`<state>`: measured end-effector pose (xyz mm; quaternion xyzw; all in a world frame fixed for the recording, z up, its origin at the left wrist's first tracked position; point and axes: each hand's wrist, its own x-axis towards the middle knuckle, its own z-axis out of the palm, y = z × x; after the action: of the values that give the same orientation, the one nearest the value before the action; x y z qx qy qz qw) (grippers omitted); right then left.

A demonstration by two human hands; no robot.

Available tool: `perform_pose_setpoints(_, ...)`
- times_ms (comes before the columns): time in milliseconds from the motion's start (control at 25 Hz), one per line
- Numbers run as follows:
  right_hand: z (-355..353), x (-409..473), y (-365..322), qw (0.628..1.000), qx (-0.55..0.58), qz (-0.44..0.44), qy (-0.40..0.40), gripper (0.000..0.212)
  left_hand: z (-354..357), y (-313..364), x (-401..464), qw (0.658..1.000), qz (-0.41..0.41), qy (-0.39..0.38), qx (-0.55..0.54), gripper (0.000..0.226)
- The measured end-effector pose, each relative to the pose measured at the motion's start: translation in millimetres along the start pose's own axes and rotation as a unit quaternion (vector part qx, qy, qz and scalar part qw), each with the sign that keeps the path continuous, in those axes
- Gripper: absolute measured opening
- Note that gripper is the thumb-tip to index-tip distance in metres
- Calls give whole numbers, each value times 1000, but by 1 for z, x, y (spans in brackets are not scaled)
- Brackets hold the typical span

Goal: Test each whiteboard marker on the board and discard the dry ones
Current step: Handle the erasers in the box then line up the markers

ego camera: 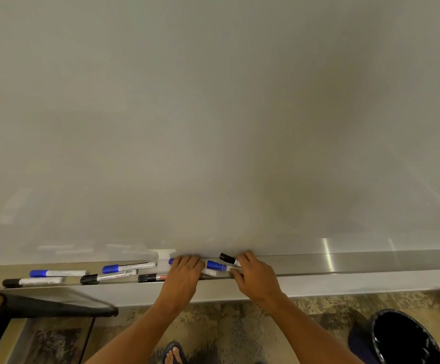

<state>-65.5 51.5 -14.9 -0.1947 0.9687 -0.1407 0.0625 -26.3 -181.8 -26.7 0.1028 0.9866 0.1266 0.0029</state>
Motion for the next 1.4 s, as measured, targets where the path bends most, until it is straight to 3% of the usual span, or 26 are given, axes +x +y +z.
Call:
perform_pose_setpoints(160, 3, 5, 1, 999, -33, 5, -13, 37, -9, 3, -10, 995, 80, 50, 32, 58)
perform_pose_setpoints(320, 0, 1, 0, 999, -41, -14, 12, 27, -15, 5, -13, 992, 96, 67, 46, 69)
perform_pose_setpoints(520, -23, -18, 13, 985, 3, 6, 173, 44, -8, 15, 1, 992, 111, 58, 5, 52)
perform_pose_setpoints(600, -31, -25, 21, 979, 24, -8, 204, 37, -1, 24, 10, 993, 106, 49, -8, 47)
perform_pose_setpoints(680, -35, -30, 28, 977, 80, 8, 200, 20, 7, 32, 19, 995, 98, 35, -10, 44)
perform_pose_setpoints(800, -35, -32, 40, 979, 122, 45, 160, 51, 19, 42, 29, 997, 76, 8, 5, 43)
perform_pose_setpoints(1120, -35, -33, 48, 978, 100, 3, 181, 28, 33, 54, 31, 999, 36, -20, -26, 50)
perform_pose_setpoints(1320, -31, -26, 45, 981, 11, -50, 185, 27, 28, 52, 28, 994, 29, 41, -94, 27)
perform_pose_setpoints(1400, -29, -23, 43, 983, -14, -58, 171, 27, 23, 46, 26, 989, 24, 72, -127, 33)
